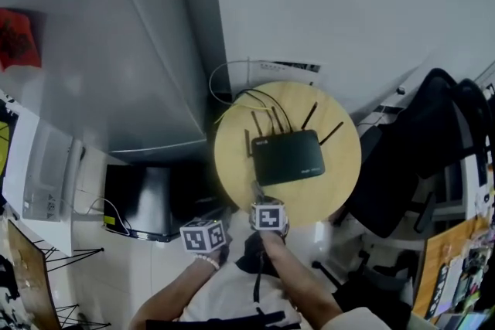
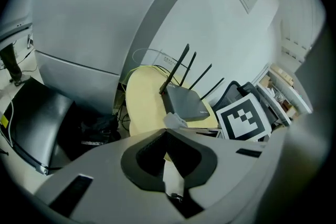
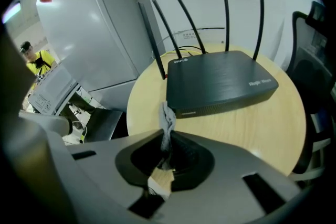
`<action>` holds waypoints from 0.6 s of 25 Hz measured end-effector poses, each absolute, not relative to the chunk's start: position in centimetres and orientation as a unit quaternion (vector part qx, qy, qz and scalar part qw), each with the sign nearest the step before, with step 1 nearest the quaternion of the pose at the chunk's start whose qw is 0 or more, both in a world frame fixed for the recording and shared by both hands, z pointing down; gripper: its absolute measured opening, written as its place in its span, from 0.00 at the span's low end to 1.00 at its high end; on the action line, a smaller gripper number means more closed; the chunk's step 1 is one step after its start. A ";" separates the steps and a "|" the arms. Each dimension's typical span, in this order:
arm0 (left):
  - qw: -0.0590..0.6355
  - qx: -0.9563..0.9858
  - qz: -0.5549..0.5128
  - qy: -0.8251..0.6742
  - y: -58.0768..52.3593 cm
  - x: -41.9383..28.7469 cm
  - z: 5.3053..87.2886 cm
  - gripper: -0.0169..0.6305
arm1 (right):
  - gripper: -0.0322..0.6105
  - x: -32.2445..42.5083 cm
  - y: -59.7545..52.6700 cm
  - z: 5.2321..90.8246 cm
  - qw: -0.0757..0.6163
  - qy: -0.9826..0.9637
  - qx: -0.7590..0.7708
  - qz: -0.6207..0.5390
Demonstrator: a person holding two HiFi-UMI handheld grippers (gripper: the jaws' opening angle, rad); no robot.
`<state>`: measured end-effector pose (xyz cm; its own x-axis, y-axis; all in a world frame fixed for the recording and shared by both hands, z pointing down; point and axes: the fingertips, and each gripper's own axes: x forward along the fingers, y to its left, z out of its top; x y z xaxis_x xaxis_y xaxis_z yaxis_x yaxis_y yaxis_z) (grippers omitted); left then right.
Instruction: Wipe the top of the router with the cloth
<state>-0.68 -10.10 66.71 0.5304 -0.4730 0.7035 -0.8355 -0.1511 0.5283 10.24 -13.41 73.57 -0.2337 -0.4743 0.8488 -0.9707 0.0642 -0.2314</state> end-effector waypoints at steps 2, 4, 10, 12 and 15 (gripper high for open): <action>0.479 0.735 0.178 -0.444 -10.5 0.1 66.4 0.02 | 0.11 10.5 -13.7 73.3 0.302 -0.672 0.536 0.413; 0.486 0.733 0.161 -0.449 -10.8 0.3 66.2 0.02 | 0.11 10.1 -13.7 72.7 0.304 -0.686 0.518 0.411; 0.450 0.752 0.142 -0.460 -12.1 -2.6 64.3 0.02 | 0.11 8.4 -12.9 68.5 0.268 -0.726 0.492 0.399; 0.412 0.777 0.154 -0.450 -12.4 -3.4 62.9 0.02 | 0.11 8.8 -12.2 67.5 0.243 -0.723 0.508 0.401; 0.370 0.815 0.159 -0.417 -11.8 -4.4 60.1 0.02 | 0.11 9.0 -9.5 65.6 0.193 -0.703 0.547 0.411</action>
<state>-4.42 -11.76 60.13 0.6016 -0.5617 0.5679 -0.7972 -0.3778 0.4708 8.96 -9.51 65.57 -0.3265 -0.6109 0.7213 -0.9283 0.0635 -0.3664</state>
